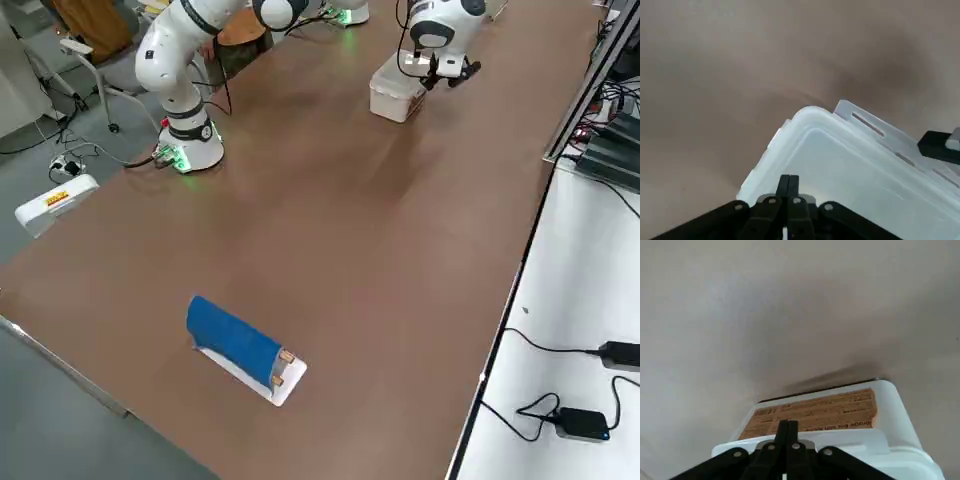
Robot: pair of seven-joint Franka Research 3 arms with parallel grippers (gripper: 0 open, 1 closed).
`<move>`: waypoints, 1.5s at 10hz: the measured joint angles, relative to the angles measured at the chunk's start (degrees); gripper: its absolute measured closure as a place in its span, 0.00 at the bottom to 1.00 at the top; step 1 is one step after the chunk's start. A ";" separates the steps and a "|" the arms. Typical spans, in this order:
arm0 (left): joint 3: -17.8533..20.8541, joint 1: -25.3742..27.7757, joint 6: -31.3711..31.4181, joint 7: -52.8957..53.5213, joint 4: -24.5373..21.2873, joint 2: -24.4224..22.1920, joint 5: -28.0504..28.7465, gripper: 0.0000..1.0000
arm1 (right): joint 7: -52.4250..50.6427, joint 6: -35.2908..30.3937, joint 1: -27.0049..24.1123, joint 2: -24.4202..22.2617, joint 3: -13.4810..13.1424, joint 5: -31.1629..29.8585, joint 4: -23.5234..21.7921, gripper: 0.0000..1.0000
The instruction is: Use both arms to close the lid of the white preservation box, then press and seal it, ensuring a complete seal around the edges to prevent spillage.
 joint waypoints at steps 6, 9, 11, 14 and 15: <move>-0.01 0.01 0.00 0.00 -0.03 -0.01 0.00 0.99 | 0.01 0.41 0.90 0.44 -0.02 -0.15 -0.03 0.99; -0.03 0.00 0.00 0.00 -0.05 -0.02 0.02 0.99 | 0.21 0.92 1.21 0.60 -0.10 -0.30 -0.22 0.99; -0.03 0.00 0.00 0.00 -0.06 -0.03 0.03 0.99 | 0.24 1.15 1.36 0.87 -0.11 -0.31 -0.23 0.99; -0.04 -0.01 0.00 0.00 -0.08 -0.04 0.03 0.99 | 0.67 1.04 1.48 0.87 -0.08 -0.55 -0.21 0.99; -0.04 0.00 0.00 0.00 -0.08 -0.04 0.03 0.99 | 0.87 0.97 1.53 0.87 -0.05 -0.73 -0.19 0.99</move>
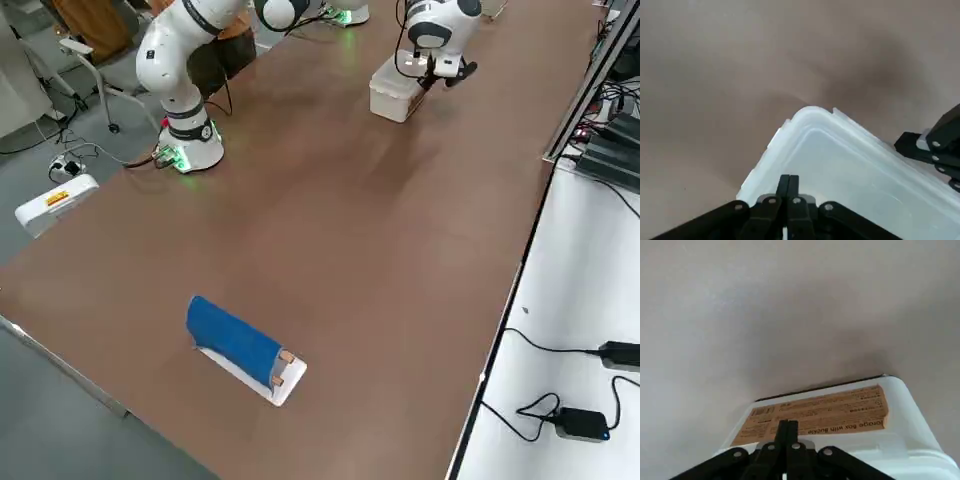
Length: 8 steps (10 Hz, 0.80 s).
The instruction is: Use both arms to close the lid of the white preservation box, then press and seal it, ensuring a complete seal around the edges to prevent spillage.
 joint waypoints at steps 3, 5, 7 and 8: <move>-0.03 0.00 0.00 0.00 -0.03 -0.02 0.00 0.99 | 0.41 -0.31 0.13 -0.01 0.19 -0.25 -0.26 0.99; -0.03 0.00 0.00 -0.01 -0.04 -0.02 0.00 0.99 | 0.46 -0.20 0.12 -0.01 0.21 -0.25 -0.36 0.99; -0.04 0.03 0.03 -0.05 -0.04 -0.04 0.00 0.99 | 0.46 -0.23 -0.02 -0.03 0.28 -0.21 -0.36 0.99; -0.06 0.05 0.04 -0.07 -0.04 -0.06 0.00 0.99 | 0.46 -0.36 -0.23 -0.02 0.44 -0.19 -0.32 0.99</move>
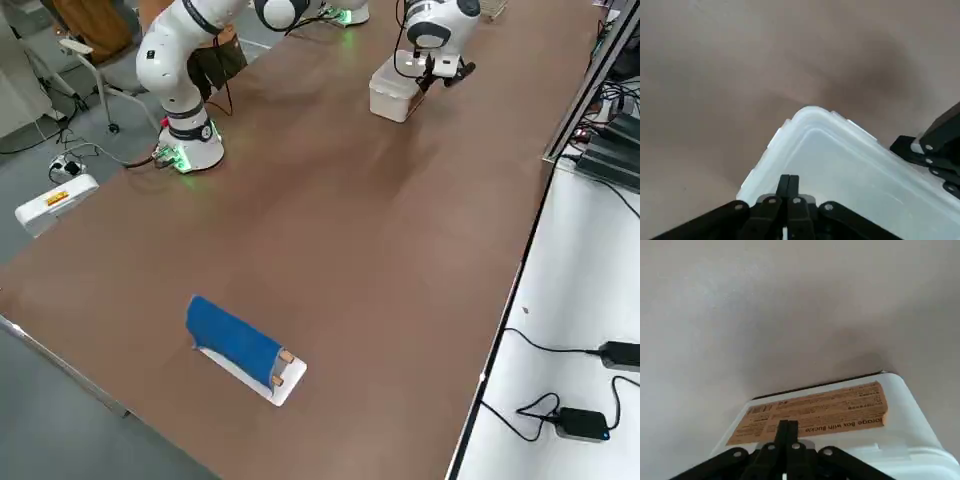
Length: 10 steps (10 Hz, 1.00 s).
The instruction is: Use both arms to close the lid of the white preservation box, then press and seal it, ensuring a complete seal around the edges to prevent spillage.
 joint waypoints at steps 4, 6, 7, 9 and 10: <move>0.33 2.27 0.27 0.12 0.67 -1.57 0.54 0.99 | 0.00 -5.15 -3.68 -2.50 0.43 0.02 1.94 0.94; 0.28 3.34 -2.87 0.15 1.82 -5.06 0.25 0.99 | -0.05 -6.26 -6.78 -5.34 0.40 0.03 2.85 0.74; 0.24 3.51 -5.66 0.43 3.18 -6.71 0.16 0.99 | -0.20 -7.17 -8.43 -7.59 0.35 -0.02 3.22 0.60; 0.25 5.81 -12.98 4.73 7.16 -9.98 -0.14 0.98 | -0.38 -9.23 -11.19 -13.57 0.10 -4.79 2.68 0.31; 0.39 6.86 -17.49 8.01 9.95 -11.07 -0.23 0.96 | -0.38 -10.12 -11.87 -16.41 0.01 -9.18 2.01 0.17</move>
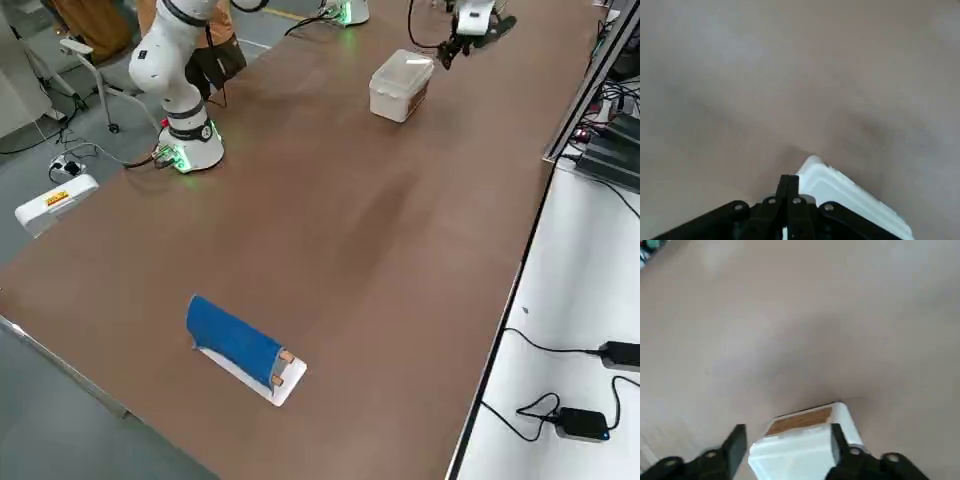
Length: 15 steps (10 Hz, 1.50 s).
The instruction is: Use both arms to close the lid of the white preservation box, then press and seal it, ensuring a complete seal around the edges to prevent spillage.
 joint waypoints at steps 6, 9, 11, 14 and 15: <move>0.56 14.21 -19.93 30.53 13.70 -0.77 -3.90 0.55 | -22.05 -13.51 -15.79 -14.76 -1.13 -4.79 -1.70 0.00; 5.48 17.49 -21.31 44.45 16.53 -2.30 -10.62 0.36 | -30.44 -15.82 -19.94 -23.08 -1.12 -8.62 -8.11 0.00; 9.20 15.51 -26.78 50.29 17.01 -5.71 -10.99 0.14 | -35.81 -16.30 -23.29 -28.12 -1.12 -13.45 -13.68 0.00; 14.17 12.39 -29.33 52.99 16.84 -8.73 -10.99 0.00 | -43.58 -16.51 -27.47 -29.59 -1.12 -17.74 -16.22 0.00; 14.81 12.25 -28.39 53.03 16.25 -8.71 -10.99 0.00 | -44.25 -16.32 -27.90 -29.59 -1.07 -17.80 -16.41 0.00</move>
